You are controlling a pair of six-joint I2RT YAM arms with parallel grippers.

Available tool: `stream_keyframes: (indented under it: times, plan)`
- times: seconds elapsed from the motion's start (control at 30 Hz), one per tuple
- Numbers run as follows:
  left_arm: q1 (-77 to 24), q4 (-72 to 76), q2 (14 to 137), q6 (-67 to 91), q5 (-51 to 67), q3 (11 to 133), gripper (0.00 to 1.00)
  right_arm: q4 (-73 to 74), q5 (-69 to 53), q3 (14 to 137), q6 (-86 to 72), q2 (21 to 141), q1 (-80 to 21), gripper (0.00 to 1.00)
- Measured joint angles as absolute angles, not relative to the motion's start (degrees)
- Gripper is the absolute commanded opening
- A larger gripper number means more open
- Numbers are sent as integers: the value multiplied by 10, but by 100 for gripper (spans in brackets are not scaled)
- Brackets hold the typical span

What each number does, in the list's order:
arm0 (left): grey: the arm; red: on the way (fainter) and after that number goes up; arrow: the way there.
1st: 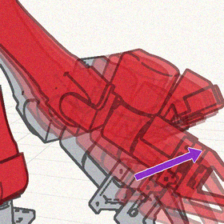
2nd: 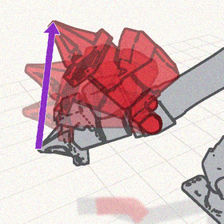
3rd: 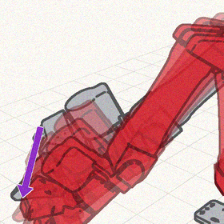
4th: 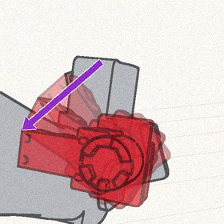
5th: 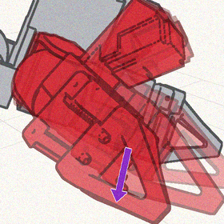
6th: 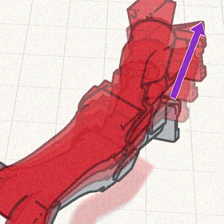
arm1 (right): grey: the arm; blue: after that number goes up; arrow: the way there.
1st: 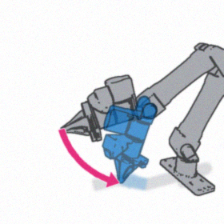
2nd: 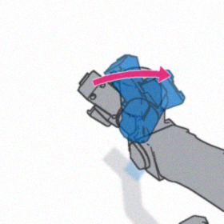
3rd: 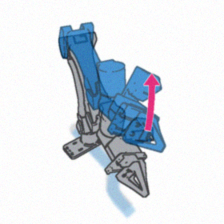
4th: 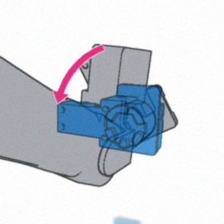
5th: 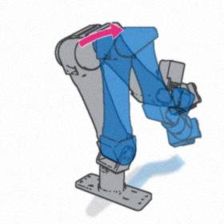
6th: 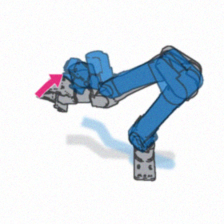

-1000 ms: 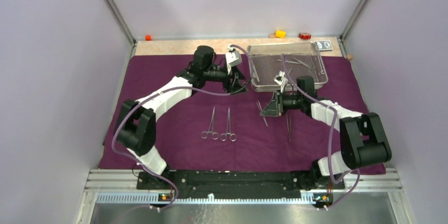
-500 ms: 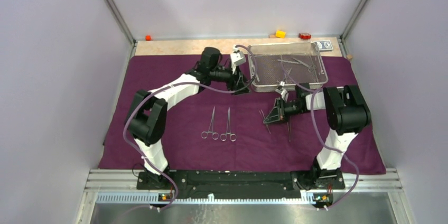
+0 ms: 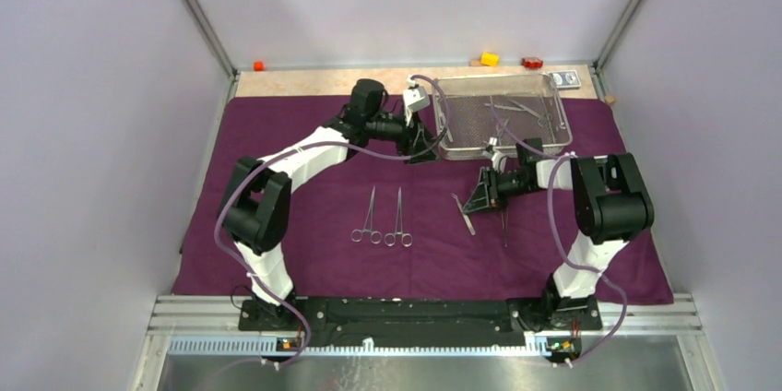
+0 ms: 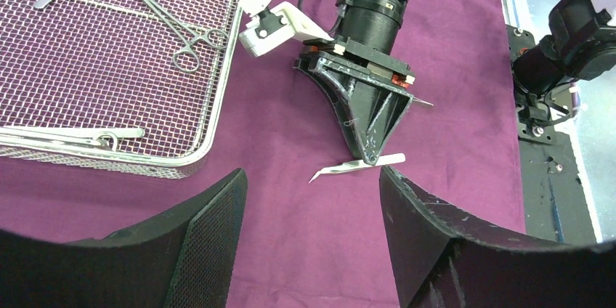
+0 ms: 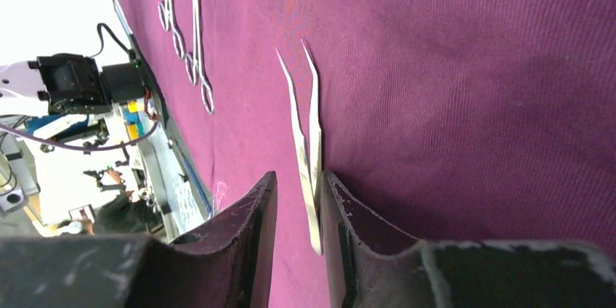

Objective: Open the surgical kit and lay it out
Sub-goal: Place the medical item in the surgical kit.

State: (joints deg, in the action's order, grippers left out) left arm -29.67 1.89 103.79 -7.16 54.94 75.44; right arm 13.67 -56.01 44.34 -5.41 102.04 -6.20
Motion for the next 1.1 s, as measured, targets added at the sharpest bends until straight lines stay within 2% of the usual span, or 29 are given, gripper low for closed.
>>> stream_keyframes:
  times: [0.33, 0.6, 0.8, 1.1]
  plan:
    - [-297, 18, 1038, -72, 561, 754, 73, 172, -528, 457, -30, 1001, -63, 33]
    - [-297, 17, 1038, -76, 547, 752, 75, 169, -466, 479, 9, 897, -98, 37]
    - [-289, 12, 1025, -57, 474, 730, 82, 158, -362, 496, 49, 848, -180, 43]
    - [-233, -18, 978, -29, 292, 702, 91, 159, -179, 511, 100, 862, -283, 43]
